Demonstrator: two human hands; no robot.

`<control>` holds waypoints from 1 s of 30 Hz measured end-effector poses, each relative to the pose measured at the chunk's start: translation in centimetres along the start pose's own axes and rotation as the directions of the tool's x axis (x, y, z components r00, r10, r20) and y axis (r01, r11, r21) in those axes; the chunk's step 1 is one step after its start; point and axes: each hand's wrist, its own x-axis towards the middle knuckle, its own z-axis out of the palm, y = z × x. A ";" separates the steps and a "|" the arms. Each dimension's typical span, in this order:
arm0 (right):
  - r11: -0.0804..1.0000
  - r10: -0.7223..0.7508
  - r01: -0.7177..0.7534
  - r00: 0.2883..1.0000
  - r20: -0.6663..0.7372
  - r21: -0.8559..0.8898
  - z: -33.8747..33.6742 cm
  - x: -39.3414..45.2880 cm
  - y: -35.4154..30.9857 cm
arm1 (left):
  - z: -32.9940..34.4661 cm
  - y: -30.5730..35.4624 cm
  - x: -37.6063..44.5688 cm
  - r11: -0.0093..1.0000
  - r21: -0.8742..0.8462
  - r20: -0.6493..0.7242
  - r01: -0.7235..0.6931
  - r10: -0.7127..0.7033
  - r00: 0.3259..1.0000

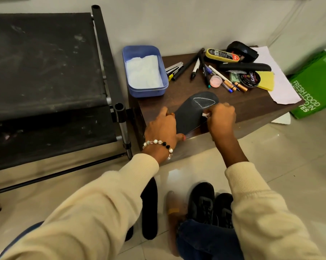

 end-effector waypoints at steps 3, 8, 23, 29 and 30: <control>0.991 -0.122 0.122 0.993 0.003 -0.050 0.5 -0.4 -1.1 | 0.0 0.0 0.1 1.000 0.000 0.007 0.005 -0.005 1.000; 0.964 -0.266 0.266 0.964 0.023 -0.013 0.9 0.2 -1.3 | -0.2 0.1 0.1 1.000 -0.017 0.031 0.013 -0.012 0.999; 0.940 -0.338 0.340 0.931 0.140 0.016 -0.3 -1.1 -2.4 | -1.0 0.0 0.2 0.999 0.047 0.053 0.027 -0.029 0.998; 0.992 -0.114 0.114 0.993 -0.017 0.046 -0.6 0.1 -0.7 | -1.1 0.2 0.4 0.999 0.017 0.071 0.041 -0.042 0.997; 0.990 -0.138 0.138 0.990 -0.016 0.036 -0.6 0.0 -1.1 | -1.2 0.2 0.4 0.999 0.012 0.072 0.046 -0.047 0.996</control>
